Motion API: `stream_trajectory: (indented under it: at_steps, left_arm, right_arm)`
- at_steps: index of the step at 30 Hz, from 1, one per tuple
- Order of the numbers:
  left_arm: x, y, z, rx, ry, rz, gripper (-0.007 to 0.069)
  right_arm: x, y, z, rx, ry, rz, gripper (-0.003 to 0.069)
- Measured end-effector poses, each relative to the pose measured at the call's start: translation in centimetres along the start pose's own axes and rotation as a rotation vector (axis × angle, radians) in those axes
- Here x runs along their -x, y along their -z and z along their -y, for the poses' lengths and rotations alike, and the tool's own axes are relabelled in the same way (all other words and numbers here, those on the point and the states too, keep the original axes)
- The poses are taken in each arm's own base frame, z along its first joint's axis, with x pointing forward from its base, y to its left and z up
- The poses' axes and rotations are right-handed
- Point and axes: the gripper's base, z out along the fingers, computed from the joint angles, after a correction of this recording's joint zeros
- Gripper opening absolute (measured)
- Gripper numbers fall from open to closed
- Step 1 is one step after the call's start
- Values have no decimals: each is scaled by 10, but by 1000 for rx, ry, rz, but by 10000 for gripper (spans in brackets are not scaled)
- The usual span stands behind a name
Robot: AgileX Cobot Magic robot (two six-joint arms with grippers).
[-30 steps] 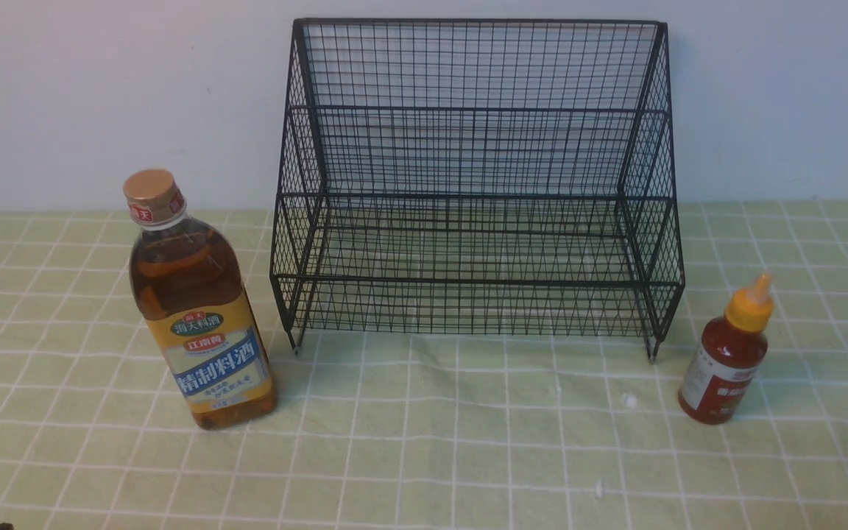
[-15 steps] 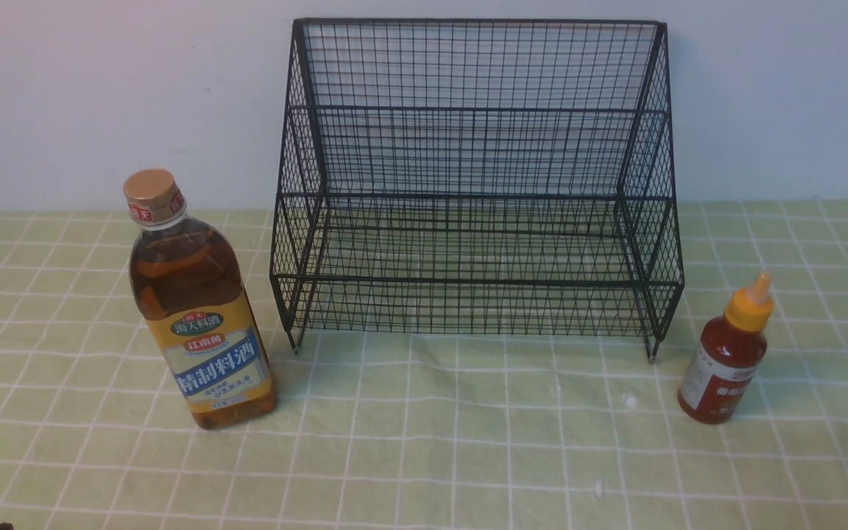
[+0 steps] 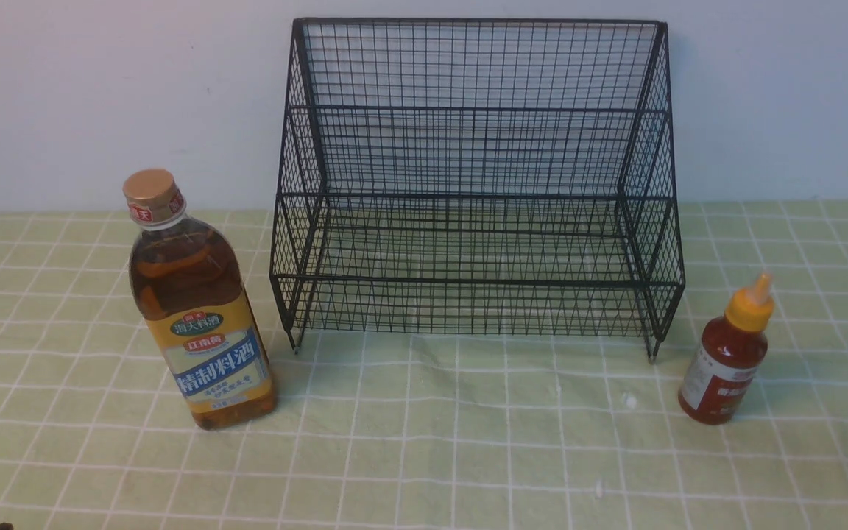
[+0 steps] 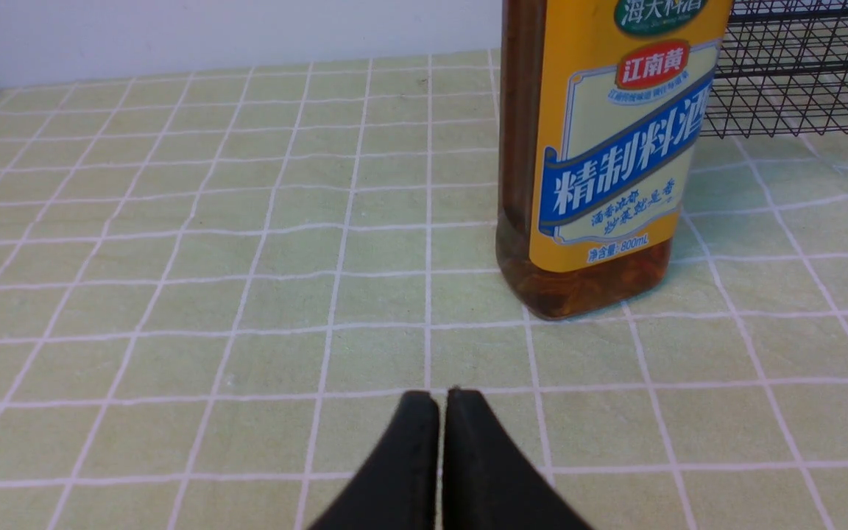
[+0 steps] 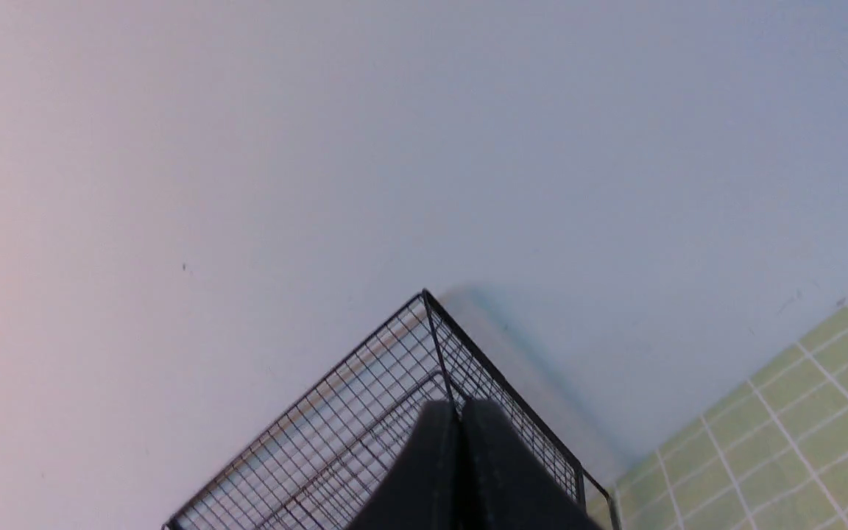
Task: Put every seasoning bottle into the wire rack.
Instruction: Use the right arm to grab the condiment bottle closest to it
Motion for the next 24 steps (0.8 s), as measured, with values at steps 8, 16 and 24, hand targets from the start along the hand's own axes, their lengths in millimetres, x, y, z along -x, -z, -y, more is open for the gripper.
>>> stream_trajectory:
  at_steps: [8,16,24]
  left_arm:
    - [0,0,0,0,0,0,-6]
    - [0,0,0,0,0,0,-6]
    - [0,0,0,0,0,0,-6]
  right_arm:
    - [59,-11,-82,104,266,-151,-14]
    - [94,-95,-145,-59,548,-706,-14]
    - [57,-202,-127,-265,574,-1203,87]
